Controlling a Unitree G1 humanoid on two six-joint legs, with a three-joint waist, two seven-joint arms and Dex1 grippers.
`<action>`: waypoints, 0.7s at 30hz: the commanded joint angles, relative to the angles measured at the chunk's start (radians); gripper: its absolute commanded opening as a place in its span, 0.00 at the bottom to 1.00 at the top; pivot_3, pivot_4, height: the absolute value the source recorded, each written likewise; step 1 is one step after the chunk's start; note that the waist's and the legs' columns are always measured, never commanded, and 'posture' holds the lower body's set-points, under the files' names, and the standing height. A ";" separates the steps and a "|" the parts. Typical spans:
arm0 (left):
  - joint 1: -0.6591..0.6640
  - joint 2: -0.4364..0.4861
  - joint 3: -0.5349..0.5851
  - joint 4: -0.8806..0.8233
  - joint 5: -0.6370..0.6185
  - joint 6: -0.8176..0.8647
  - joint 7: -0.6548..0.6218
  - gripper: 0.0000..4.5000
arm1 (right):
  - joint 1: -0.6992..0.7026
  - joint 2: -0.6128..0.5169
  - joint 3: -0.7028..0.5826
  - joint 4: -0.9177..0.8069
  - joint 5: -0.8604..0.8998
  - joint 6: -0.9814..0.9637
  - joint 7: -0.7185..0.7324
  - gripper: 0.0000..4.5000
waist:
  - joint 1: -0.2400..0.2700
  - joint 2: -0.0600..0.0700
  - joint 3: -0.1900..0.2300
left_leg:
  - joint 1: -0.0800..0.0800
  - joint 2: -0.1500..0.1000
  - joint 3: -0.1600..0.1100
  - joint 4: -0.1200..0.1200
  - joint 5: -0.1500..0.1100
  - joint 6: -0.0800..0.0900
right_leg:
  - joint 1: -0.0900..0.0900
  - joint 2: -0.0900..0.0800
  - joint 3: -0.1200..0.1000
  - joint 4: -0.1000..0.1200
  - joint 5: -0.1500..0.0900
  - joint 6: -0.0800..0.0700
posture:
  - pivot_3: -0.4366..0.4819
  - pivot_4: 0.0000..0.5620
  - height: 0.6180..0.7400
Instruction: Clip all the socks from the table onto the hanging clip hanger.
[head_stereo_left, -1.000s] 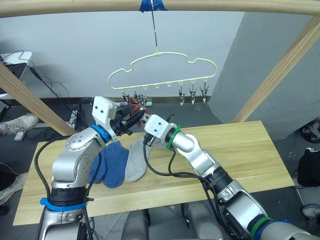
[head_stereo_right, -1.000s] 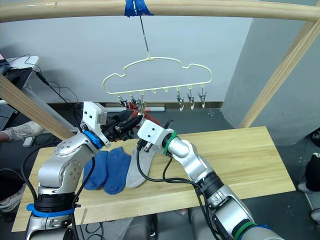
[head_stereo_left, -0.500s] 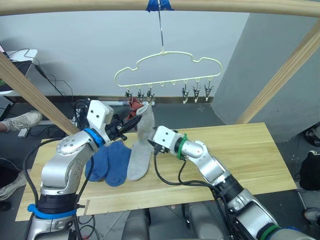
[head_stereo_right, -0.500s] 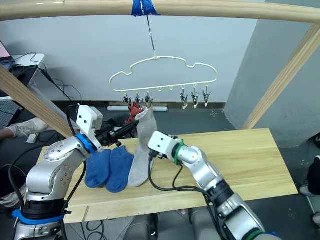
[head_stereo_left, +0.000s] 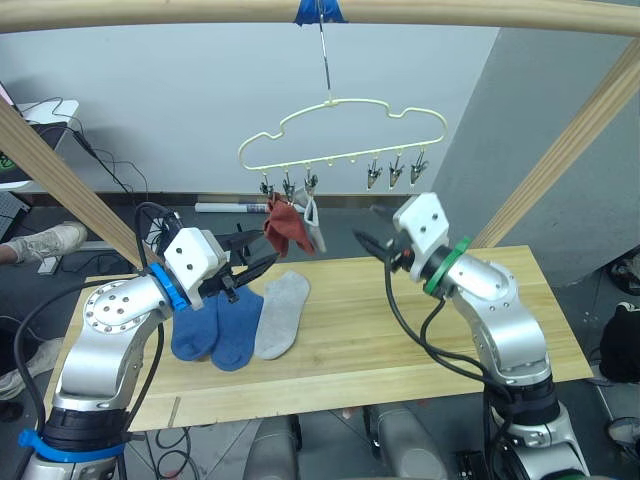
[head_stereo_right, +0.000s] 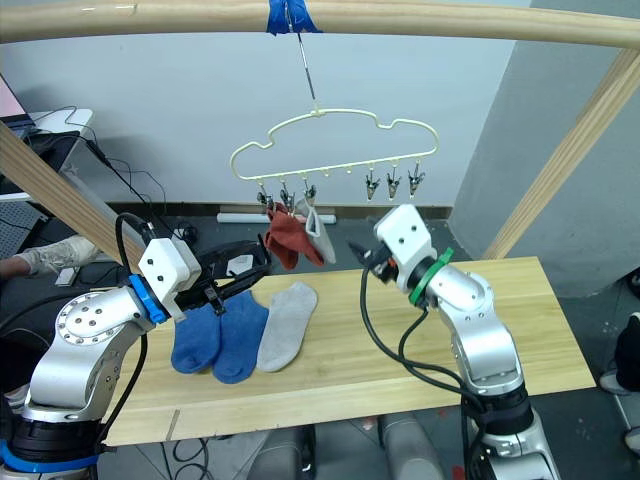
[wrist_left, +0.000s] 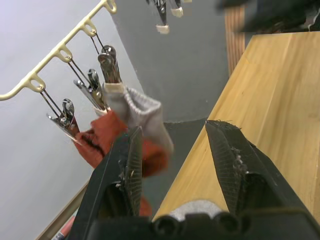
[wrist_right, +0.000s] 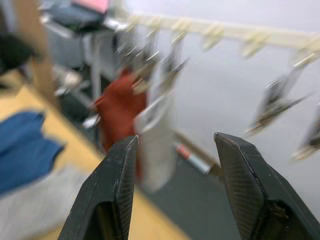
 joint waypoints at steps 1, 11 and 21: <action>-0.019 -0.012 0.004 -0.027 0.007 -0.024 0.017 0.50 | -0.044 0.028 -0.016 0.002 0.037 0.021 -0.050 0.56 | 0.001 0.000 0.000 | 0.000 0.000 0.000 0.000 0.000 0.000 | 0.000 0.000 0.000 0.000 0.001 -0.002 | 0.36 0.35 1.00; -0.021 -0.040 -0.006 -0.042 0.011 -0.024 0.032 0.50 | -0.140 0.075 -0.039 0.118 0.065 0.072 -0.164 0.56 | 0.009 0.000 0.000 | -0.001 0.000 0.000 0.000 0.000 0.000 | -0.001 0.000 0.000 0.000 0.002 -0.004 | 0.36 0.35 1.00; -0.040 -0.054 -0.022 -0.036 0.015 -0.024 0.035 0.50 | -0.184 0.071 -0.062 0.173 0.084 0.111 -0.219 0.56 | 0.017 0.000 0.000 | -0.001 0.000 0.000 0.000 0.000 0.000 | -0.001 0.000 -0.001 0.000 0.002 -0.004 | 0.36 0.35 1.00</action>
